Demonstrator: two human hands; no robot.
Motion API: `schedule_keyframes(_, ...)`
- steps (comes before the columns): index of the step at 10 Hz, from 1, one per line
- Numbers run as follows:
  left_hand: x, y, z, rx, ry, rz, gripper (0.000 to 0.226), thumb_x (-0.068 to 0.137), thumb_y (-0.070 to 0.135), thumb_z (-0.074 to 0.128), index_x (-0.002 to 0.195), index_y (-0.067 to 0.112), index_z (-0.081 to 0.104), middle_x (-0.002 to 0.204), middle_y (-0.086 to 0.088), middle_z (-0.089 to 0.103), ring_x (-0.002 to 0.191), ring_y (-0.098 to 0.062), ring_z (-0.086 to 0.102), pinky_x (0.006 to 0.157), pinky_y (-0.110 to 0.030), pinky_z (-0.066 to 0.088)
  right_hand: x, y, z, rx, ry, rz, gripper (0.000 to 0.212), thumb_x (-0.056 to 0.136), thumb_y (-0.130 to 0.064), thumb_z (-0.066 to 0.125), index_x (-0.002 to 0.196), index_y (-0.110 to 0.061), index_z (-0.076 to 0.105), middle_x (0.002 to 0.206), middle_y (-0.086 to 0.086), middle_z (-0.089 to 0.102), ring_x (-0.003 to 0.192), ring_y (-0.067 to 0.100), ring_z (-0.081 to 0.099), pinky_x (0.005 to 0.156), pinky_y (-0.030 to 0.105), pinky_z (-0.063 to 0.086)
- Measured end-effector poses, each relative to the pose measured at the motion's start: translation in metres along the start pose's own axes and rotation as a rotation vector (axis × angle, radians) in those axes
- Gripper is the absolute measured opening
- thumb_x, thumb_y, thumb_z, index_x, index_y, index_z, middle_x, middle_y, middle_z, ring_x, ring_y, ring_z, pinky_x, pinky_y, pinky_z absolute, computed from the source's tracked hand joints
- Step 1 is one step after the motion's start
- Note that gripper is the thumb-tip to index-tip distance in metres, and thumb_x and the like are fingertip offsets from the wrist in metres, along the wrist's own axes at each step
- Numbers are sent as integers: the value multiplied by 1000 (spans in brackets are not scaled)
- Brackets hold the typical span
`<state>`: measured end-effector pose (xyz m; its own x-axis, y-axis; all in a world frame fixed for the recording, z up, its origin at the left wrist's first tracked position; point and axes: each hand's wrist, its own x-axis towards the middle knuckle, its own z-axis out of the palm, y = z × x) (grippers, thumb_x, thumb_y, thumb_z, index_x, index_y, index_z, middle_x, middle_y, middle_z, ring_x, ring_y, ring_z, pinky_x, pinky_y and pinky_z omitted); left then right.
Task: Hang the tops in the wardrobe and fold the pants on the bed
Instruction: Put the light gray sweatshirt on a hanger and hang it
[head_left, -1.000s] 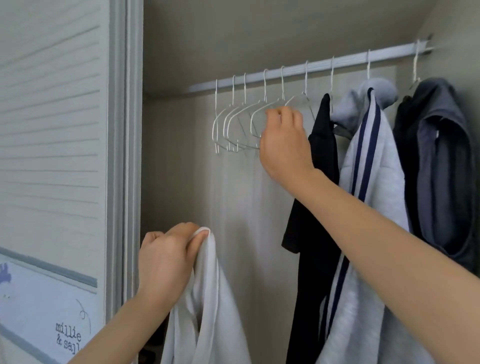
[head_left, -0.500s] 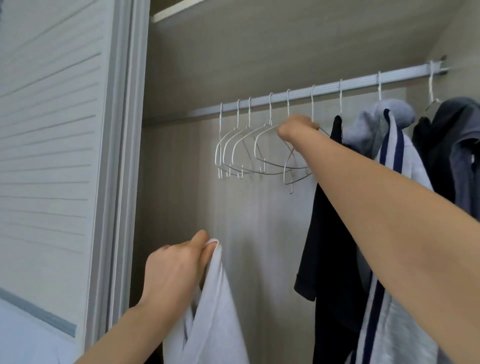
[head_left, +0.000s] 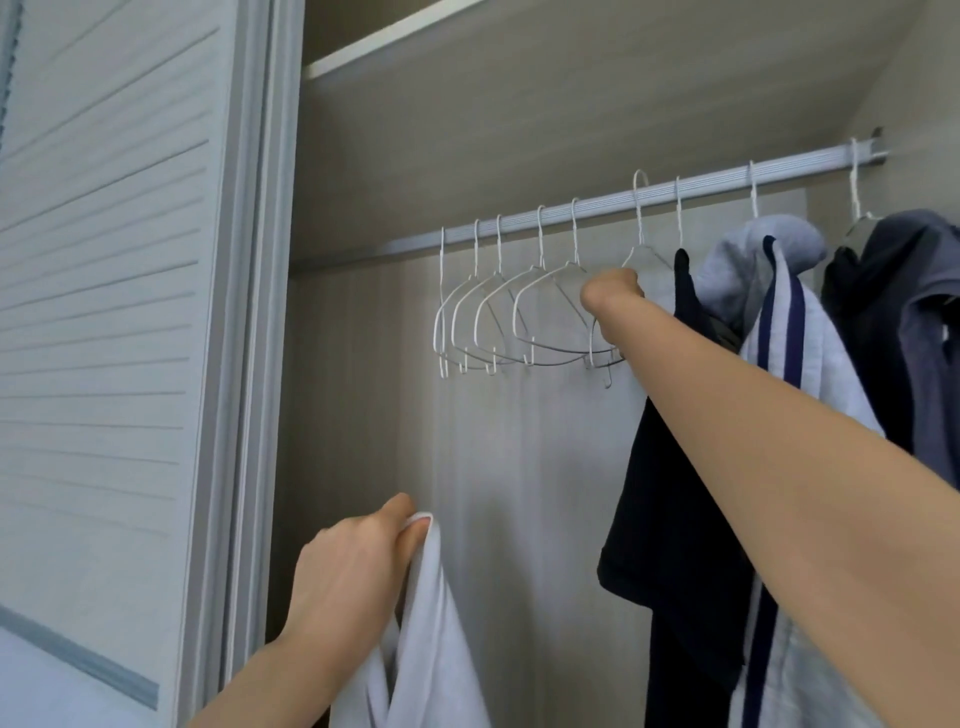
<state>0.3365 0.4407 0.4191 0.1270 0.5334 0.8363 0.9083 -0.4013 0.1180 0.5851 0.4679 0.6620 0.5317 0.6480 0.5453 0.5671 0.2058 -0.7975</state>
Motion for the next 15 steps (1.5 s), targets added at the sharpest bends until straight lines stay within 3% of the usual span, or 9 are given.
schedule_keyframes(1,3,-4,0,-124,-79,-27,31,100,49,37,77,29,45,62,7,54,59,-10,51,51,-25,31,-8,-10,-5,232,109,-41,51,97,-12,39,65,-24,2,89,13,26,82,22,32,84,34,26)
schedule_keyframes(3,-4,-10,2,-392,-180,-108,36,96,37,57,63,24,49,52,7,48,49,-9,44,49,-21,31,-65,-18,-17,330,149,-120,22,100,-19,27,79,-14,25,71,0,24,58,15,26,53,28,26)
schedule_keyframes(5,-18,-11,-8,-794,-345,-338,40,95,27,61,62,14,42,60,-1,31,59,-16,29,58,-29,27,-148,16,-30,145,120,-440,13,97,-16,31,86,-10,35,82,8,49,66,15,38,53,31,30)
schedule_keyframes(7,-33,-1,-12,-1012,-485,-487,30,94,28,63,80,1,62,79,-9,48,74,-24,43,71,-34,37,-224,41,-50,240,-17,-409,16,99,-23,40,93,-8,40,78,4,44,56,8,34,42,12,30)
schedule_keyframes(8,-34,-1,-16,-987,-441,-422,36,92,30,66,67,7,53,71,-9,43,68,-25,38,66,-34,34,-261,60,-55,245,-96,-373,16,100,-33,39,99,-18,45,84,-1,45,61,5,38,48,8,34)
schedule_keyframes(10,-30,-8,-1,-645,-381,-251,45,92,39,64,84,-5,69,83,-23,66,75,-33,57,78,-42,50,-324,98,-75,322,-252,-215,15,100,-39,35,97,-41,49,91,7,49,91,28,53,72,42,60)
schedule_keyframes(11,-34,-15,13,-402,-404,-139,45,94,44,58,84,1,67,78,-18,66,72,-35,62,73,-42,52,-348,130,-90,340,-239,-105,21,100,-41,34,95,-49,54,101,-13,55,98,12,59,76,40,59)
schedule_keyframes(13,-58,-20,41,77,-393,55,35,99,49,44,78,22,54,78,-2,63,71,-25,58,62,-31,46,-375,180,-119,592,-461,164,24,100,-41,40,101,-34,62,93,6,68,88,26,72,67,42,55)
schedule_keyframes(15,-77,-29,63,112,-459,-45,30,99,45,46,85,22,60,86,-7,64,78,-32,57,63,-31,38,-373,198,-138,590,-794,437,26,95,-38,44,102,-21,62,57,10,40,48,25,50,65,55,53)
